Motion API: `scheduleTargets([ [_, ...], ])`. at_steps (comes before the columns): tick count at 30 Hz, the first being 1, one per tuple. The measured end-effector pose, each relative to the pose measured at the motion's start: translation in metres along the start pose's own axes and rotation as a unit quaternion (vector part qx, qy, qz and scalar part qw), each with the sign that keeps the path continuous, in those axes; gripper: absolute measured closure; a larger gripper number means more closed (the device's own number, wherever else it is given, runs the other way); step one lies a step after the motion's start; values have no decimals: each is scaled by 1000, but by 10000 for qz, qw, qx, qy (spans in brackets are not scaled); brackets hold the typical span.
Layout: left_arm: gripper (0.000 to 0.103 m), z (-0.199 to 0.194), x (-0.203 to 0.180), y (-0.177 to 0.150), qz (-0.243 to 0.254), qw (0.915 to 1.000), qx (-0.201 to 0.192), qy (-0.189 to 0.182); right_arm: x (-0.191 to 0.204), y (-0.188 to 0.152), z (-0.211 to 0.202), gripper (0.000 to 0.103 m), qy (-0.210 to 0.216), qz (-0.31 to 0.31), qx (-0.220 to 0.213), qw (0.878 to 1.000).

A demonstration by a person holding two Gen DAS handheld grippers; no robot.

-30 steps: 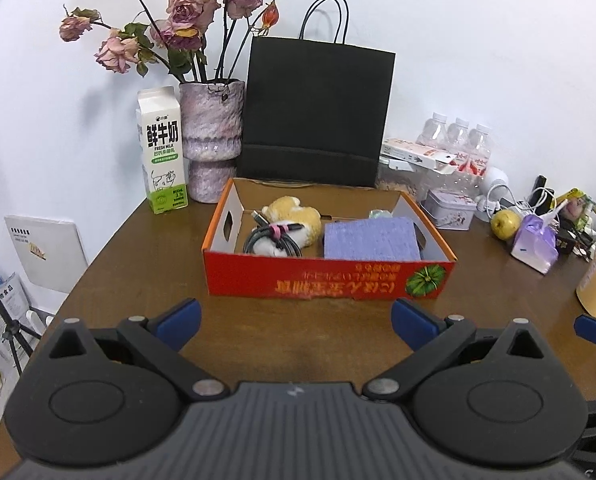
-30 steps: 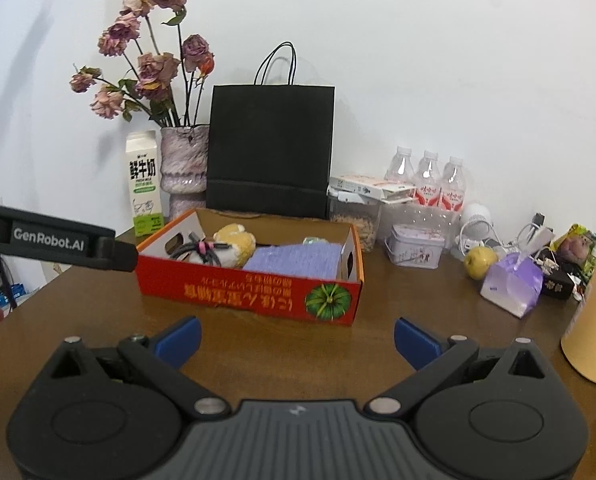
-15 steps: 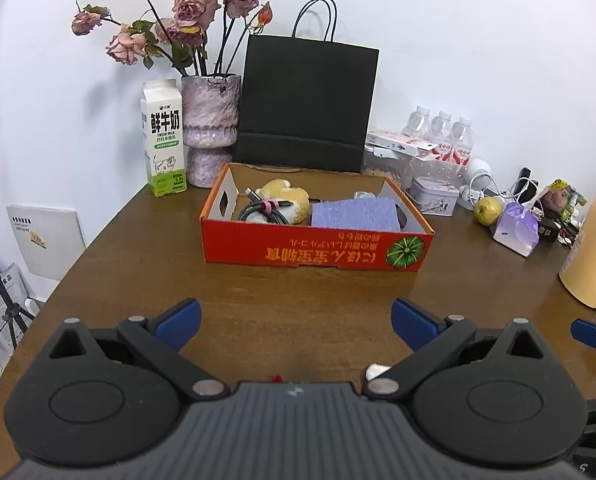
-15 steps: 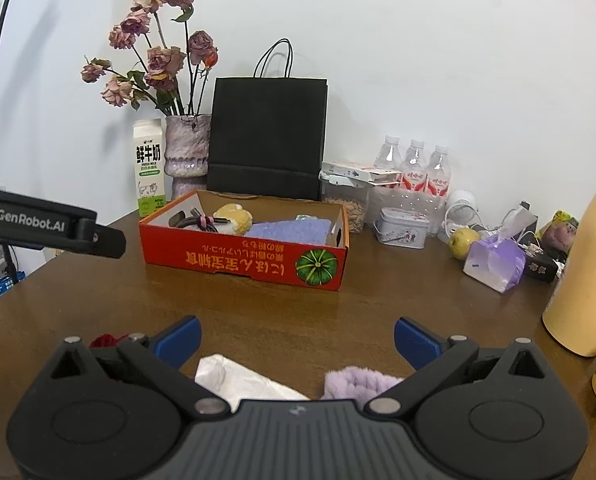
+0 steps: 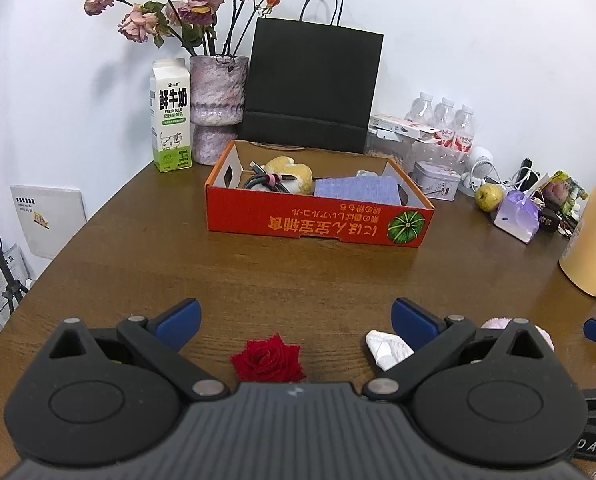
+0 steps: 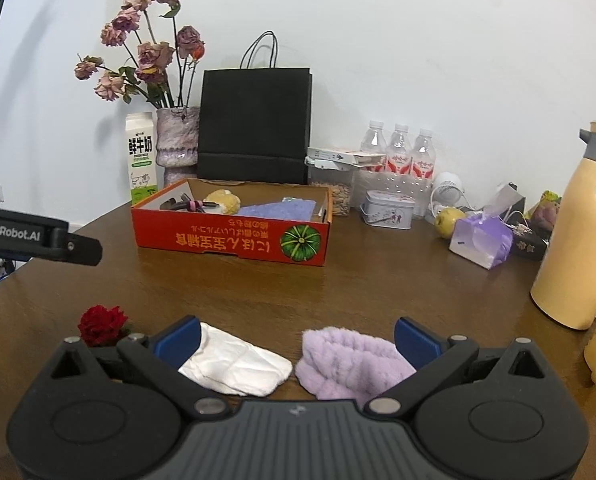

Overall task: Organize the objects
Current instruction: 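Move both grippers to the table and grasp the lilac headband with the right gripper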

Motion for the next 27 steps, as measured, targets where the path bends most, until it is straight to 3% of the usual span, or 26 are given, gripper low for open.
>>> scheduleTargets([
  [15,0,-1,-3,-29,30,10000,53,15,-31,-28,2,0,-32,112,176,9998],
  [27,0,13,5,-44,-55,9997,201,119,-55,-51,29,0,-182,113,427,9989],
])
Point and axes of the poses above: each gripper's, at about its wrist camera, not at the fingertips, and z roughly the way its jaws point, x to its left, y to its top, the point moved 9 cm from there along z, roughly the way its jaws point, and after that the axes turned 12 degrees about -x, right-handed, at the moved point
